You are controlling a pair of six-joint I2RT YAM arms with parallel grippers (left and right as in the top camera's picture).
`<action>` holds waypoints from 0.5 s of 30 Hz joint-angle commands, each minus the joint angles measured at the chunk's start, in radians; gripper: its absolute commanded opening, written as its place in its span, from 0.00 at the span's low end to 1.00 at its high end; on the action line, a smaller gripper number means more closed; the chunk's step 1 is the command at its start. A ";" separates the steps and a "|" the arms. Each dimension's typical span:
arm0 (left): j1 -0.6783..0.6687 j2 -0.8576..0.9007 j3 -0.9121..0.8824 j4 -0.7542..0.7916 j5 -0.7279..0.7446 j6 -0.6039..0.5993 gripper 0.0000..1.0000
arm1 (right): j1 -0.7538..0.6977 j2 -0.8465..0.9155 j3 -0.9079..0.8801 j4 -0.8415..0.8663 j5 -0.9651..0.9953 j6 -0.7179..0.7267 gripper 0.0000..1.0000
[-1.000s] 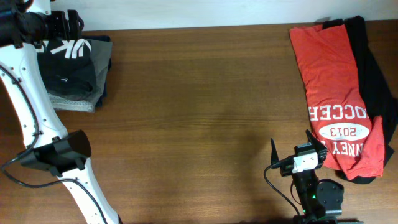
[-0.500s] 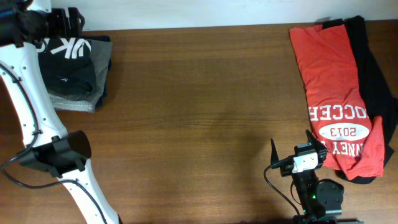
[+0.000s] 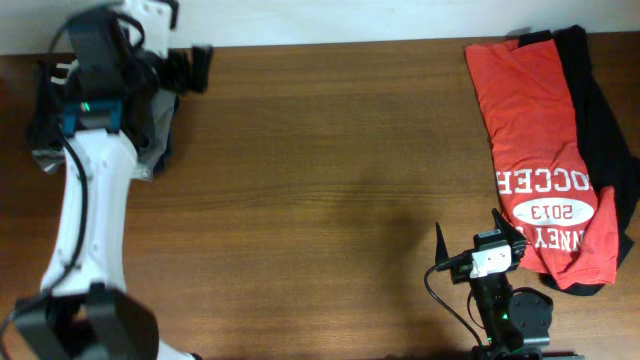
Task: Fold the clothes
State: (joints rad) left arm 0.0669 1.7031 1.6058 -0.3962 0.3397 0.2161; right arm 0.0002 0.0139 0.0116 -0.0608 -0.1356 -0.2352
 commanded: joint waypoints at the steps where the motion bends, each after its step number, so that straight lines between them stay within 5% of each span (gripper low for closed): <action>1: -0.040 -0.140 -0.173 0.063 -0.063 0.002 0.99 | -0.009 -0.010 -0.006 -0.006 -0.002 0.015 0.99; 6: -0.091 -0.284 -0.422 0.152 -0.177 0.002 0.99 | -0.009 -0.010 -0.006 -0.006 -0.002 0.015 0.99; 15: -0.090 -0.565 -0.910 0.497 -0.142 0.001 0.99 | -0.009 -0.010 -0.006 -0.006 -0.002 0.015 0.99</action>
State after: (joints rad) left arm -0.0250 1.2381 0.8314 0.0319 0.2024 0.2169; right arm 0.0002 0.0139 0.0116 -0.0608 -0.1356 -0.2348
